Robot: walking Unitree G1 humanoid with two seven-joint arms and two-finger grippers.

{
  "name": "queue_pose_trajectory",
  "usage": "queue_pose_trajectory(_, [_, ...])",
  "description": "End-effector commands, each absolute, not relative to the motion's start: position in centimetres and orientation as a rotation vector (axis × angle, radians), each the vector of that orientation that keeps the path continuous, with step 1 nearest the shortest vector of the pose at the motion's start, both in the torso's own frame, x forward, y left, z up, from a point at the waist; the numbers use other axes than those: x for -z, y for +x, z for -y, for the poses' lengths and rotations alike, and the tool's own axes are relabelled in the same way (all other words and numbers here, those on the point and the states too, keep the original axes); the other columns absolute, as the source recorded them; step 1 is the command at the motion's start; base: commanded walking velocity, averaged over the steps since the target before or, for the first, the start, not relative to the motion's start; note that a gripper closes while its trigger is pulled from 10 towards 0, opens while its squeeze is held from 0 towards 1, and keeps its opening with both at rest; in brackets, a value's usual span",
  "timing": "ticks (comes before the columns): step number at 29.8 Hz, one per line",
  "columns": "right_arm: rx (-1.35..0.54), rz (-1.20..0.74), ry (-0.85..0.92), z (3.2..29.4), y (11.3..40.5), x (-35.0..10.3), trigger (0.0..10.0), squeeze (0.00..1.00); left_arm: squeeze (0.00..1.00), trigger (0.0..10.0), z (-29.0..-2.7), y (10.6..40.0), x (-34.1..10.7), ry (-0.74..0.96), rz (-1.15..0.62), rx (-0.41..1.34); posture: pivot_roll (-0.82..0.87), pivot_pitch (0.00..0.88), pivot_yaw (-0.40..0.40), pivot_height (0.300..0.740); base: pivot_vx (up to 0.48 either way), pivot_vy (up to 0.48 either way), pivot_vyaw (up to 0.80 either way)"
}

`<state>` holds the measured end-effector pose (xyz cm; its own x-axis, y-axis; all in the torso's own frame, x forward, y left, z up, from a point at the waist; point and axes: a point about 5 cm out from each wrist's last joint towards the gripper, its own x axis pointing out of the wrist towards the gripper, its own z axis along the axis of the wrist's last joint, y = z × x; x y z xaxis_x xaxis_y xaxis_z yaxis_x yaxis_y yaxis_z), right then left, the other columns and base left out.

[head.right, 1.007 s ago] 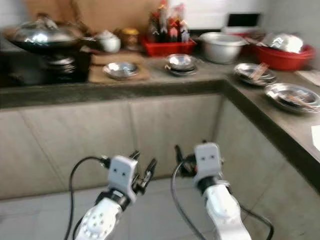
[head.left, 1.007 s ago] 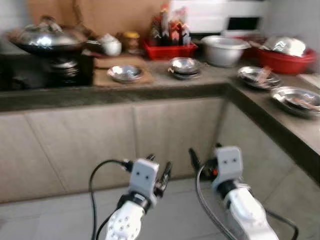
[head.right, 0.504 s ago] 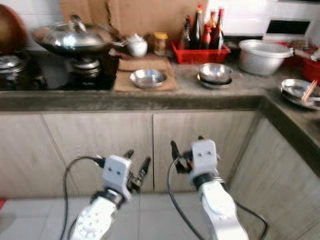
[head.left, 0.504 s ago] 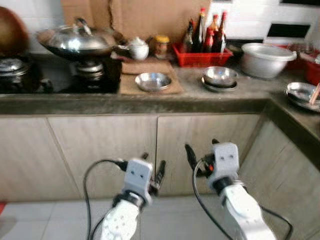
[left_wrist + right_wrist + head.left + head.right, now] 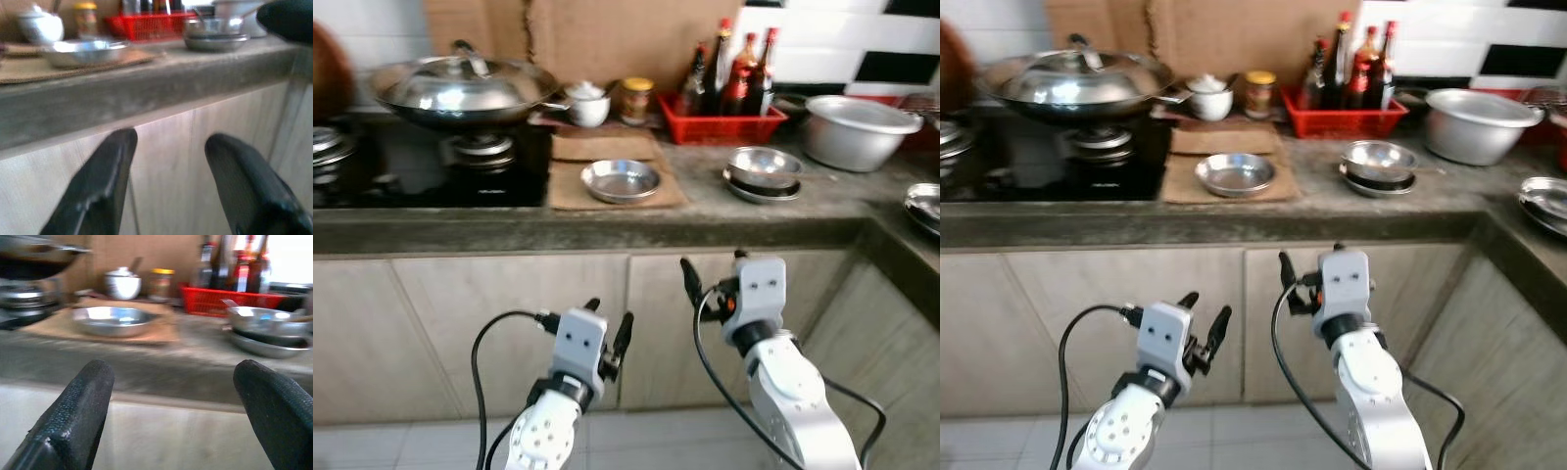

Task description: Kitchen organization

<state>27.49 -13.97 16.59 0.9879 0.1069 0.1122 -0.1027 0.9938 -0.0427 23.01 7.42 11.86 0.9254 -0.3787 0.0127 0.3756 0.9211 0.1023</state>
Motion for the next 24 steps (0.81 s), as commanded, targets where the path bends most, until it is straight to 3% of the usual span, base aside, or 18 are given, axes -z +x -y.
queue_pose_trajectory(1, [-0.092, 0.126, -0.027, 14.1, 28.2, -17.5, 10.0, 0.0, 0.0, 10.0, -7.4, 23.0, -12.2, 0.099, 0.047, 0.393, 0.01, 0.0, -0.07, 0.74, 0.39, 0.0, 0.0])
queue_pose_trajectory(24, [-0.239, 0.152, 0.039, 11.8, 30.2, -20.7, 10.0, 0.0, 0.0, 10.0, -7.6, 22.8, -11.7, 0.084, 0.024, 0.375, 0.01, 0.0, -0.07, 0.74, 0.384, 0.0, 0.0])
